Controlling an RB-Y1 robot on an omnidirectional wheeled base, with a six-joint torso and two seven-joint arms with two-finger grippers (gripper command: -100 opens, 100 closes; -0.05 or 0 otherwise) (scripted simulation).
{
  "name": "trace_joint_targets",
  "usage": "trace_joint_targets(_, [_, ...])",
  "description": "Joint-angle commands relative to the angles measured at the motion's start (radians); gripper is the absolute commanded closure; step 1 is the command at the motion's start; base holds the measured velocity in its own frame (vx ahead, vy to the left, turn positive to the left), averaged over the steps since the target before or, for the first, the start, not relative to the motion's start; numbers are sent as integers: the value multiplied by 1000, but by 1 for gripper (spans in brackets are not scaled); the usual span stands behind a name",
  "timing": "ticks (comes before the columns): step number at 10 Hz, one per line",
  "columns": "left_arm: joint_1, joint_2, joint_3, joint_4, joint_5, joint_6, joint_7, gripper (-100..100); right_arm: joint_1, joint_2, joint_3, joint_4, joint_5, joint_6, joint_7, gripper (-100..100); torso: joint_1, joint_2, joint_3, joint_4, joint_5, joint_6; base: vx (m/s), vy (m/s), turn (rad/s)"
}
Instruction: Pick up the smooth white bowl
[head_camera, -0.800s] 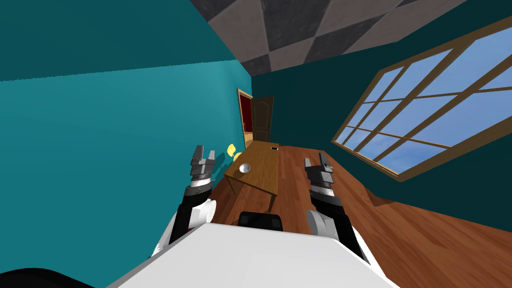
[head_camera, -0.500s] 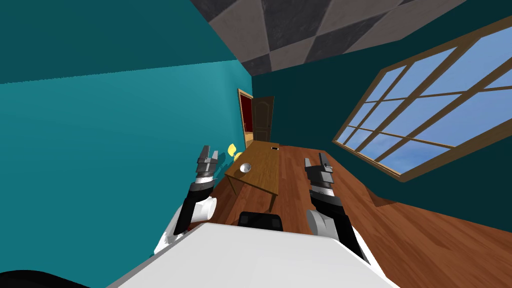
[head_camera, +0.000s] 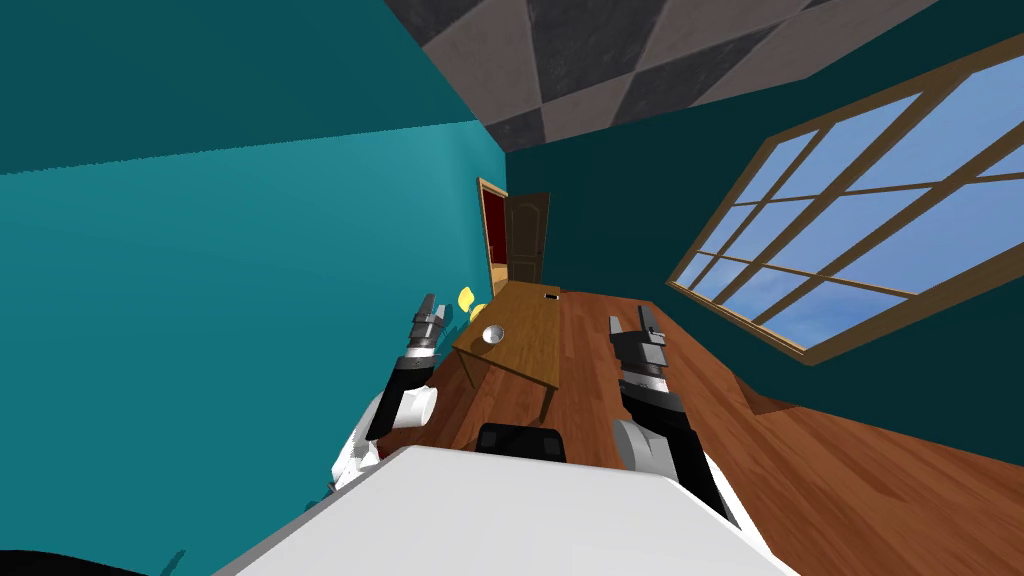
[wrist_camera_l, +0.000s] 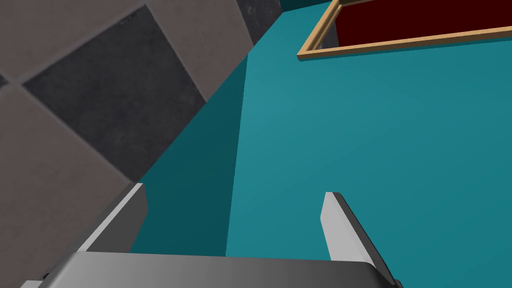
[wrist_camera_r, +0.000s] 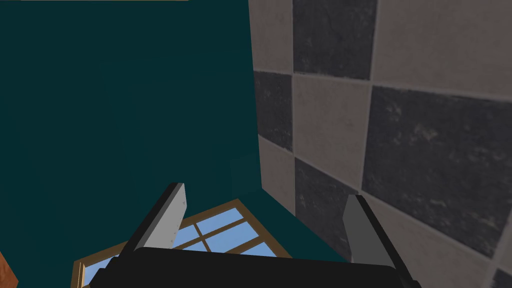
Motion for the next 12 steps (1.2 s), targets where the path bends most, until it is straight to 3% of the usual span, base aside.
trace_joint_targets(1, [-49,19,7,50,7,44,-8,-100,0,0,0,0,0,0,0,0,0,0,0,0,0,0,-23,22,21])
trace_joint_targets(2, [-49,19,7,60,7,44,-8,-100,0,0,0,0,0,0,0,0,0,0,0,0,0,0,-17,21,6])
trace_joint_targets(4, [-117,41,20,135,17,101,-18,-100,0,0,0,0,0,0,0,0,0,0,0,0,0,0,-16,27,15])
trace_joint_targets(7, [-155,50,27,200,23,132,-24,-100,0,0,0,0,0,0,0,0,0,0,0,0,0,0,-14,21,6])
trace_joint_targets(8, [-193,58,35,233,28,165,-29,-100,0,0,0,0,0,0,0,0,0,0,0,0,0,0,-10,16,9])
trace_joint_targets(9, [-193,58,35,251,28,165,-29,-100,0,0,0,0,0,0,0,0,0,0,0,0,0,0,-8,15,1])
trace_joint_targets(12, [-271,70,51,343,38,233,-39,-100,0,0,0,0,0,0,0,0,0,0,0,0,0,0,-9,18,4])
